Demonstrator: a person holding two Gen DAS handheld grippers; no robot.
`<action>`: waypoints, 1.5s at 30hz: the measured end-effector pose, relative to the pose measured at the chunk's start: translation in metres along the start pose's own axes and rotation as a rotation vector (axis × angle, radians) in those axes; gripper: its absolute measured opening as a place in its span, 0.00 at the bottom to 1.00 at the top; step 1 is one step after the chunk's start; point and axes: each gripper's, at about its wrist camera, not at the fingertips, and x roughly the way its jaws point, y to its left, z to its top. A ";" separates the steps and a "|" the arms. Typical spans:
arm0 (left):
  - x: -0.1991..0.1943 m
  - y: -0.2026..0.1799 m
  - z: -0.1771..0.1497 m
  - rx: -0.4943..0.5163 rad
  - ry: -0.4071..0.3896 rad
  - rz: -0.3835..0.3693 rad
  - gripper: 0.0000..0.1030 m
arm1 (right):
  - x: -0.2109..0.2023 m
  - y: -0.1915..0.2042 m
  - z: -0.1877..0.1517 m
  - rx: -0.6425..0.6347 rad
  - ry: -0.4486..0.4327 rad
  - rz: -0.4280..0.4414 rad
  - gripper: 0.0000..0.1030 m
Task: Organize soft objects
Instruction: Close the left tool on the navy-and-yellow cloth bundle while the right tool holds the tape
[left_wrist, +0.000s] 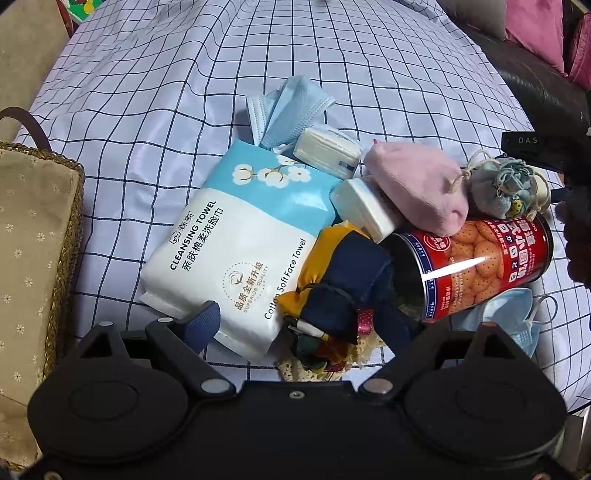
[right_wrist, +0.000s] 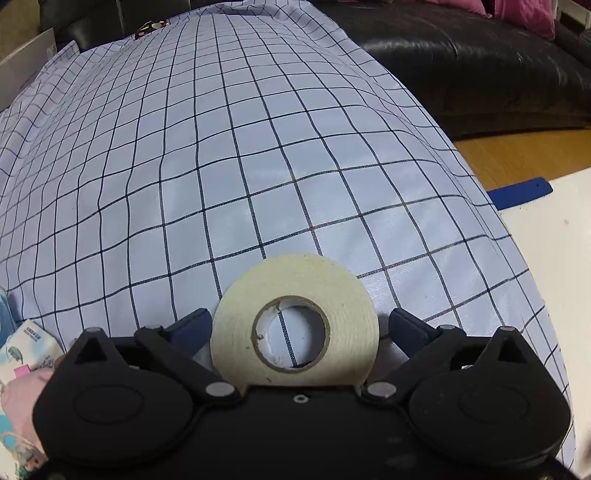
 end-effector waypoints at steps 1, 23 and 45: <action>0.000 0.000 0.000 0.001 0.001 0.000 0.85 | 0.000 0.002 -0.001 -0.009 -0.002 -0.003 0.99; 0.001 -0.003 0.000 0.008 0.006 -0.005 0.85 | -0.020 -0.023 0.004 0.014 -0.029 -0.017 0.56; 0.015 -0.027 0.001 0.134 -0.021 0.105 0.53 | -0.022 -0.022 -0.009 -0.064 -0.015 -0.083 0.28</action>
